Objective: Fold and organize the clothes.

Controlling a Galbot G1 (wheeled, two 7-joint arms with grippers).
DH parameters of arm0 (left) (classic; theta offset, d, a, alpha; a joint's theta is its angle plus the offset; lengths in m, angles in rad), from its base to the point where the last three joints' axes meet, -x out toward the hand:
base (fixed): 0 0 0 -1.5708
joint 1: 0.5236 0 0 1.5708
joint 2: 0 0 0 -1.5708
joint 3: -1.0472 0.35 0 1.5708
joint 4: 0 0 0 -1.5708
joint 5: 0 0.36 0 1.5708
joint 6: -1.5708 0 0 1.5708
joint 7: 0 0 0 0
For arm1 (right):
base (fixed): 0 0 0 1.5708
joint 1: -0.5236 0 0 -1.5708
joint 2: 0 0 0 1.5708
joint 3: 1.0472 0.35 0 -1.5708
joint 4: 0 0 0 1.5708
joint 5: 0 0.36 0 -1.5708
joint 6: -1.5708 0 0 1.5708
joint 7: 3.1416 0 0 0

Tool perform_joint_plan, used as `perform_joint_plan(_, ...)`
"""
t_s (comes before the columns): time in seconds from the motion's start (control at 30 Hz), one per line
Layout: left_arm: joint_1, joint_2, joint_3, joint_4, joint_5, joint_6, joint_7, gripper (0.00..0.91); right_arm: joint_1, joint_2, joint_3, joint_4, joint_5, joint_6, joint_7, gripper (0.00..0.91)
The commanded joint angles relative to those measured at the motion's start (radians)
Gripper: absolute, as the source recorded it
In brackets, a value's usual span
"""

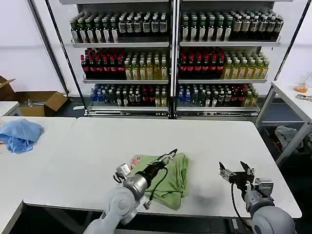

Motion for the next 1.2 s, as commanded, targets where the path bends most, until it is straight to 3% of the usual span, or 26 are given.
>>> perform_joint_plan(0.03, 0.105, 0.159, -0.150, 0.000, 0.364, -0.013, -0.051, 0.907, 0.003, 0.002, -0.001, 0.001, -0.001, 0.001, -0.001, 0.907)
perform_joint_plan(0.27, 0.164, 0.181, -0.154, 0.002, 0.503, -0.006, -0.049, 0.907, -0.007, -0.003, 0.002, 0.008, -0.001, 0.001, -0.001, 0.907)
perform_joint_plan(0.77, 0.142, 0.129, -0.075, 0.090, 0.610, 0.056, -0.022, 0.907, -0.030, 0.012, 0.017, 0.027, -0.010, 0.001, -0.001, 0.907)
perform_joint_plan(0.8, 0.140, 0.128, -0.073, 0.088, 0.600, 0.057, -0.021, 0.836, -0.031, 0.012, 0.017, 0.028, -0.010, 0.001, -0.001, 0.907)
perform_joint_plan(0.83, 0.137, 0.128, -0.071, 0.085, 0.576, 0.059, -0.018, 0.574, -0.031, 0.012, 0.017, 0.030, -0.010, 0.001, -0.001, 0.907)
perform_joint_plan(0.87, 0.136, 0.128, -0.069, 0.083, 0.558, 0.060, -0.015, 0.121, -0.031, 0.012, 0.017, 0.031, -0.010, 0.001, -0.001, 0.907)
perform_joint_plan(0.9, 0.135, 0.127, -0.067, 0.082, 0.531, 0.061, -0.008, 0.050, -0.031, 0.012, 0.017, 0.033, -0.010, 0.001, -0.002, 0.907)
perform_joint_plan(1.2, 0.148, 0.121, -0.082, 0.052, 0.371, 0.054, 0.069, 0.020, -0.033, 0.011, 0.026, 0.037, -0.007, 0.001, -0.003, 0.907)
